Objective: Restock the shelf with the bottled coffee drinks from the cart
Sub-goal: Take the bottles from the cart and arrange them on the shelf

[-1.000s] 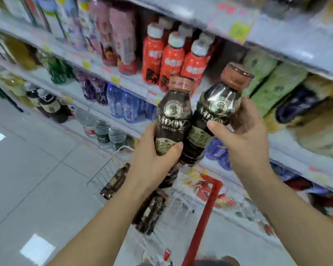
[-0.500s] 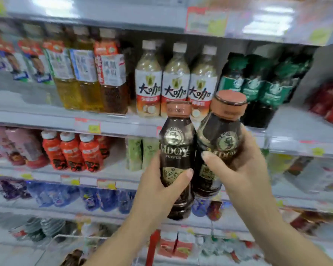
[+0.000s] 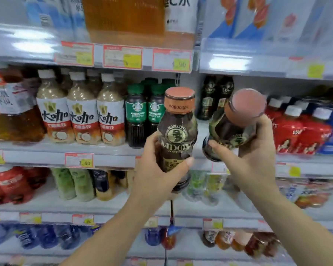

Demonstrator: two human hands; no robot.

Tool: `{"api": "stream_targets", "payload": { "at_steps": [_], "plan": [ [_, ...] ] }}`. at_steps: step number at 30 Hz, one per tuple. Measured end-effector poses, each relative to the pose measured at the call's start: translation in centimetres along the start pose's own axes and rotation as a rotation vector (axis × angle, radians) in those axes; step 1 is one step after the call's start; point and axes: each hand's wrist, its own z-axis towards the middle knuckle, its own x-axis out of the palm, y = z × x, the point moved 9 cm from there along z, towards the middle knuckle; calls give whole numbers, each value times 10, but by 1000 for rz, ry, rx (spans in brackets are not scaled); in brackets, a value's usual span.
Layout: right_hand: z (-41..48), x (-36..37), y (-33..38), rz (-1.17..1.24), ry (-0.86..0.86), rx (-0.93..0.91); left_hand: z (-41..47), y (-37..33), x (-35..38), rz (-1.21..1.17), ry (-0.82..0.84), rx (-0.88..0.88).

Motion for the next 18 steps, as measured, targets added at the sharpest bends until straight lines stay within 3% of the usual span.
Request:
{"api": "stream_targets", "payload": {
  "at_steps": [7,11,18],
  "plan": [
    [47,-7,-54,-103,91,-33,15,-3,9,-6,-115,30],
    [66,16,-95,-84,156,100,19,-1,9,-11,-135,8],
    [122,53,-166,16,46,341,27,9,6,1,-170,-36]
  ]
}}
